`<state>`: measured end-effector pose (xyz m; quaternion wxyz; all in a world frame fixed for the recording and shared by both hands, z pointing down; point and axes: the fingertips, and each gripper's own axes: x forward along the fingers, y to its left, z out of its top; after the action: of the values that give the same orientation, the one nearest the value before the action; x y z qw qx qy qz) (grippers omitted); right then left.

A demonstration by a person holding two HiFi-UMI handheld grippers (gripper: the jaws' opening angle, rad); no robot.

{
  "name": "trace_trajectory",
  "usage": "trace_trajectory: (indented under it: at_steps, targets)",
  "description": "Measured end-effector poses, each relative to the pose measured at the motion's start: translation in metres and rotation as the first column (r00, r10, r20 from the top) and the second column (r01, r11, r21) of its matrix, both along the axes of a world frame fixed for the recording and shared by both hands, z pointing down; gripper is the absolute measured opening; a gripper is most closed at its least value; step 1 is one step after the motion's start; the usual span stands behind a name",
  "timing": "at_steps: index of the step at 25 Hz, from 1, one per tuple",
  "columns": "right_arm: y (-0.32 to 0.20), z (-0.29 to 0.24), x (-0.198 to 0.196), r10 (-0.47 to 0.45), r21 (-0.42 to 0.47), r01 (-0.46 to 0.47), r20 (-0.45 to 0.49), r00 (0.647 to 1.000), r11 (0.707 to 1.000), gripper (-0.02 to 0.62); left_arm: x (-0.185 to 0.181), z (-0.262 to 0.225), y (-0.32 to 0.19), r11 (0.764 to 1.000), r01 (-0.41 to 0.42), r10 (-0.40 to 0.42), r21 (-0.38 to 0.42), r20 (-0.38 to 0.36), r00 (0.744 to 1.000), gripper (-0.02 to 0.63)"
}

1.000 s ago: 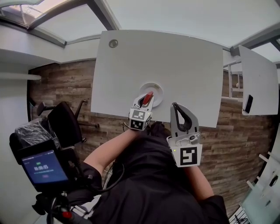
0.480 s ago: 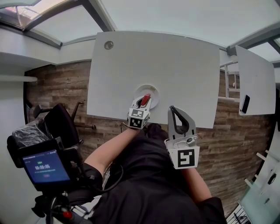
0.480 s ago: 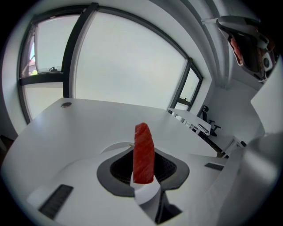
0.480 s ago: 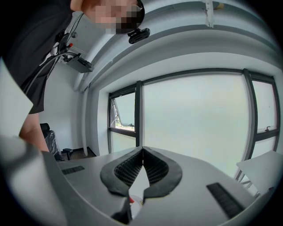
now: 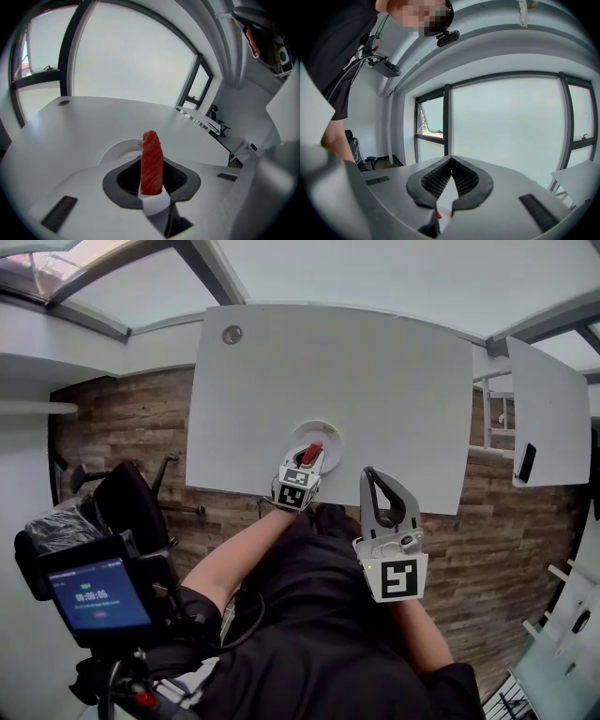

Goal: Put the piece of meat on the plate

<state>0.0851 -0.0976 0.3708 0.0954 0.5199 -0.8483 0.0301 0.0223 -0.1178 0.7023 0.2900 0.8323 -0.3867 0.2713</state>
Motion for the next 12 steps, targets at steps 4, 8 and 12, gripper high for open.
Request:
trace_trajectory:
  at_steps: [4, 8, 12]
  targets:
    - [0.002, 0.001, -0.001, -0.009, -0.007, 0.009, -0.007, 1.0, 1.0, 0.006, 0.01, 0.003, 0.002, 0.999, -0.026, 0.025, -0.021, -0.038, 0.999, 0.094]
    - [0.005, 0.003, -0.003, -0.012, -0.019, 0.012, -0.014, 1.0, 1.0, 0.006, 0.018, 0.011, 0.007, 0.996, -0.076, 0.073, -0.055, -0.056, 0.996, 0.094]
    - [0.007, 0.003, 0.0, 0.001, -0.022, -0.001, -0.015, 1.0, 1.0, 0.006, 0.017, 0.022, 0.014, 0.99, -0.118, 0.118, -0.077, -0.014, 0.993, 0.094]
